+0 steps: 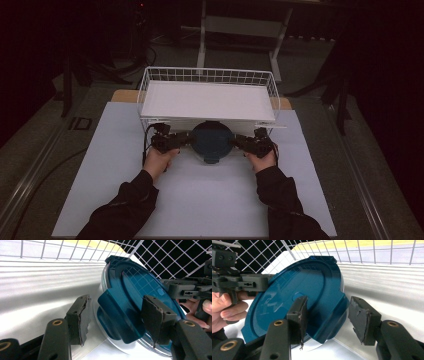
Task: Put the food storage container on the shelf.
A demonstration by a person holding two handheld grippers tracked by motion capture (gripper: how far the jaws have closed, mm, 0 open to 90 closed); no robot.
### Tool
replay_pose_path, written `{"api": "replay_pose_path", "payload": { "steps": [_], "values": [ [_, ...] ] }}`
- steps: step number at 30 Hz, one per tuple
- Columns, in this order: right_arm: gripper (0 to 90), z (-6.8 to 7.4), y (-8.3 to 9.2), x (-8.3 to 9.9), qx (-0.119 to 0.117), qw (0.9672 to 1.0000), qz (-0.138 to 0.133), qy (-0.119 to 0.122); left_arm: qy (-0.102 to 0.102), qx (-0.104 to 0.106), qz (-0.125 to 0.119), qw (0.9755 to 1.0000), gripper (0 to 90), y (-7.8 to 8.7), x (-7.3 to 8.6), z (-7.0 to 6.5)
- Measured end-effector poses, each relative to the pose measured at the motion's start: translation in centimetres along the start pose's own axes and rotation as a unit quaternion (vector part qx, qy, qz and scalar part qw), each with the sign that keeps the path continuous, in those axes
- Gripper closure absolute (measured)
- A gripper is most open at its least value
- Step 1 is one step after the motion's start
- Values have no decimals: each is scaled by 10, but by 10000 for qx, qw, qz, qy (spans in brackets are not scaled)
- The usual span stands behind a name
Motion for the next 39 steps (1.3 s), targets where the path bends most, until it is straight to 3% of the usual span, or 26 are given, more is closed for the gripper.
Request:
{"api": "replay_pose_path", "payload": {
  "steps": [3,4,7,8,9,13,14,17,18,21,24,25,26,29,32,35,37,39],
  "values": [
    [480,0,0,1,13,10000,-27,37,-58,-7,28,10000,410,1,0,-1],
    [456,0,0,1,18,10000,-52,57,-117,-117,2,9999,374,1,1,-3],
    [442,5,4,3,53,10000,25,-31,-210,-96,-34,9997,319,1,2,-6],
    [438,6,5,2,53,9999,-57,152,-280,-67,-83,9996,308,2,1,-8],
    [432,8,7,3,110,9999,-13,129,-280,-67,-83,9996,306,2,1,-8],
    [412,9,12,3,96,9999,-14,107,-262,113,-88,9996,204,7,2,-11],
    [411,10,15,5,61,9996,-90,271,-333,275,-51,9991,161,10,4,-15],
    [405,11,16,7,98,9993,-58,353,-327,376,-18,9988,142,12,5,-18],
    [404,14,21,10,21,9996,-50,290,-472,510,-26,9976,139,16,6,-22],
    [404,18,24,12,44,9993,-43,382,-530,606,15,9967,24,20,8,-29],
    [402,28,31,20,-5,9990,44,434,-687,722,51,9950,8,28,10,-39],
    [410,31,32,22,22,9987,70,498,-687,722,51,9950,8,28,10,-39],
    [421,34,33,24,10,9986,64,522,-823,727,93,9939,8,33,12,-44],
    [437,40,35,28,-55,9983,82,572,-863,787,117,9931,8,37,14,-50],
    [476,51,32,39,-143,9976,209,644,-1110,794,159,9905,8,45,18,-61],
    [519,55,29,44,-185,9971,283,677,-1141,795,139,9902,8,49,18,-65],
    [570,59,26,50,-145,9963,350,773,-1159,846,90,9896,8,54,19,-70],
    [656,65,19,55,-178,9949,448,883,-1289,749,93,9888,8,60,21,-76]
  ]
}}
Point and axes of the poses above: each handheld gripper's, and its own axes: y roughly backward along the jaws, x roughly out of its underside, z roughly to its left, the point moved 3 cm from there along -y, roughly forward along the jaws, and after that the axes turned 10 degrees about -y, right-handed, at the moved point
